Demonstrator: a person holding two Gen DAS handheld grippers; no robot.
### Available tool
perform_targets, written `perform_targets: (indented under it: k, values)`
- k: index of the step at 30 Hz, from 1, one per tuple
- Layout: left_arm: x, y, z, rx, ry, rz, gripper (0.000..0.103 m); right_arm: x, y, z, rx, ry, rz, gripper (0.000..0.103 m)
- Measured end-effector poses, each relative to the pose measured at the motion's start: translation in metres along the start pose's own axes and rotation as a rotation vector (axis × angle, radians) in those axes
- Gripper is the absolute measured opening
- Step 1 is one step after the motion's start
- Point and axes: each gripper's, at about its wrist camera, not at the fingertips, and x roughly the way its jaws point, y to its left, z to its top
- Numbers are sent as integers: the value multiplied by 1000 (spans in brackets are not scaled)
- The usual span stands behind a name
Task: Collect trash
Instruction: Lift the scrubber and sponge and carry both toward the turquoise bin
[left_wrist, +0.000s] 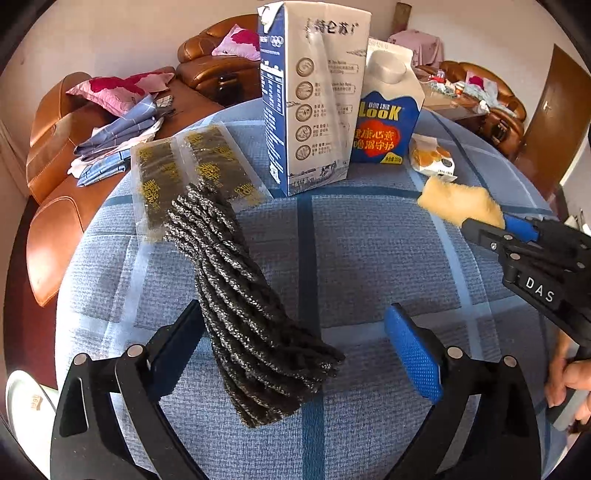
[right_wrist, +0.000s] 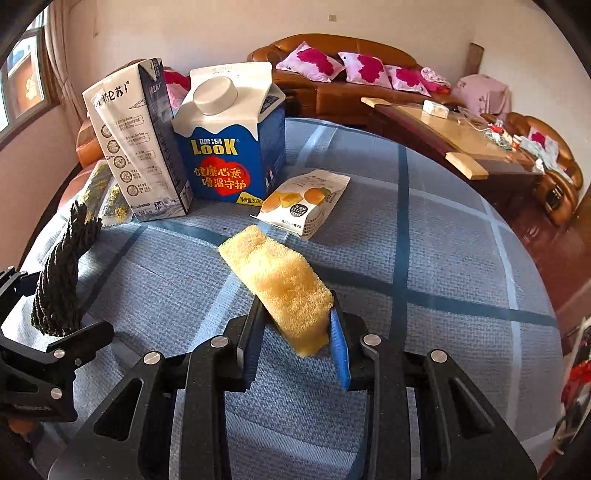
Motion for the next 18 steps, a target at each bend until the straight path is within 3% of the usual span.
perform_targets:
  k: [5,8,13,18]
  values:
    - [-12,32,-2,-161,-63,-30,49,0,-2,-1,16,2,16,33]
    - [-13,39,-4,-200,-67,4,30,0,-1,-1,14,1,11,33]
    - [-14,37,-6,-202,-63,27,26,-2,-1,-2,23,-1,4,33]
    - [-30,19,-19,-137,-63,123,25,-16,0,-18,81,-5,-40,30]
